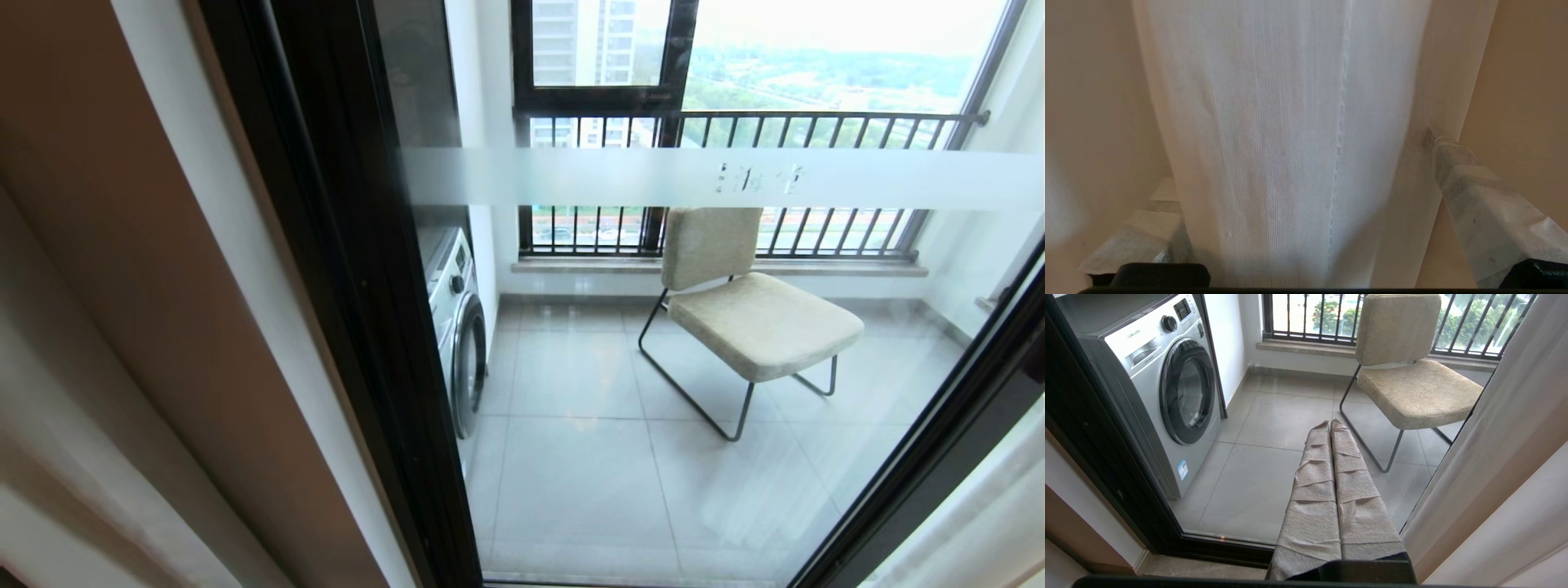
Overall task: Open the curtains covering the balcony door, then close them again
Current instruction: Close the inner curtains on both sides
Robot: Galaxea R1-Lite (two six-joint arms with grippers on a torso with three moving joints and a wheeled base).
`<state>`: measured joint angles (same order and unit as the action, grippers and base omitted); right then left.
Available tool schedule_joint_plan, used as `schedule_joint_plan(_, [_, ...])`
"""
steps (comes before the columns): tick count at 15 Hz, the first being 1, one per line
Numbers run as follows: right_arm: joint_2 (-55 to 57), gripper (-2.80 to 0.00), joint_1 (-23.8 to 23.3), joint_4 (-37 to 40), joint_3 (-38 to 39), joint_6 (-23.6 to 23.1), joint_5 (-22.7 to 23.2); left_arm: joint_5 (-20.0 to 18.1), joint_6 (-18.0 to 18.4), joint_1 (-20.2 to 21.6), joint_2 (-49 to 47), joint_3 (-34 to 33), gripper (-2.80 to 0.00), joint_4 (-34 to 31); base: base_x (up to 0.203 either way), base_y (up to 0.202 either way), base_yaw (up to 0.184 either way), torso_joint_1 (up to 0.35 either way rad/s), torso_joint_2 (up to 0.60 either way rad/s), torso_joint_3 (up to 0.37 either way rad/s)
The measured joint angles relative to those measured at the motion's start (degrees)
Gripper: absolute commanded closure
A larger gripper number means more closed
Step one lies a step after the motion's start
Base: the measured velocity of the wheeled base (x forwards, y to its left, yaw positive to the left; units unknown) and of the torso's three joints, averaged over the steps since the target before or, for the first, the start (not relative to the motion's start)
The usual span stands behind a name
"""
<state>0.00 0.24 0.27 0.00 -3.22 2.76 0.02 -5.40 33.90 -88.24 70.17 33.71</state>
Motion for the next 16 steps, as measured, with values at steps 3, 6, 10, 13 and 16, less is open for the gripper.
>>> schedule_joint_plan(3, [0.00, 0.00, 0.00, -0.02, 0.00, 0.00, 0.00, -0.12, 0.00, 0.00, -1.04, 0.02, 0.00, 0.69, 0.000, 0.000, 0.000, 0.000, 0.00, 0.000])
schedule_joint_plan(6, [0.00, 0.00, 0.00, -0.02, 0.00, 0.01, -0.01, -0.10, 0.00, 0.00, -1.37, 0.00, 0.00, 0.69, 0.000, 0.000, 0.000, 0.000, 0.00, 0.000])
schedule_joint_plan(10, [0.00, 0.00, 0.00, 0.00, 0.00, 0.01, 0.02, -0.23, 0.00, -0.04, -1.36, -0.13, 0.00, 0.71, 0.000, 0.000, 0.000, 0.000, 0.00, 0.000])
schedule_joint_plan(13, [0.00, 0.00, 0.00, 0.00, 0.00, 0.00, 0.02, -3.60, -0.07, -0.06, -0.84, -0.13, 0.00, 0.71, 0.000, 0.000, 0.000, 0.000, 0.00, 0.000])
schedule_joint_plan(16, [0.00, 0.00, -0.02, 0.00, 0.00, 0.00, 0.02, -7.21, -0.16, -0.17, 0.28, -0.51, 0.00, 0.60, 0.000, 0.000, 0.000, 0.000, 0.00, 0.000])
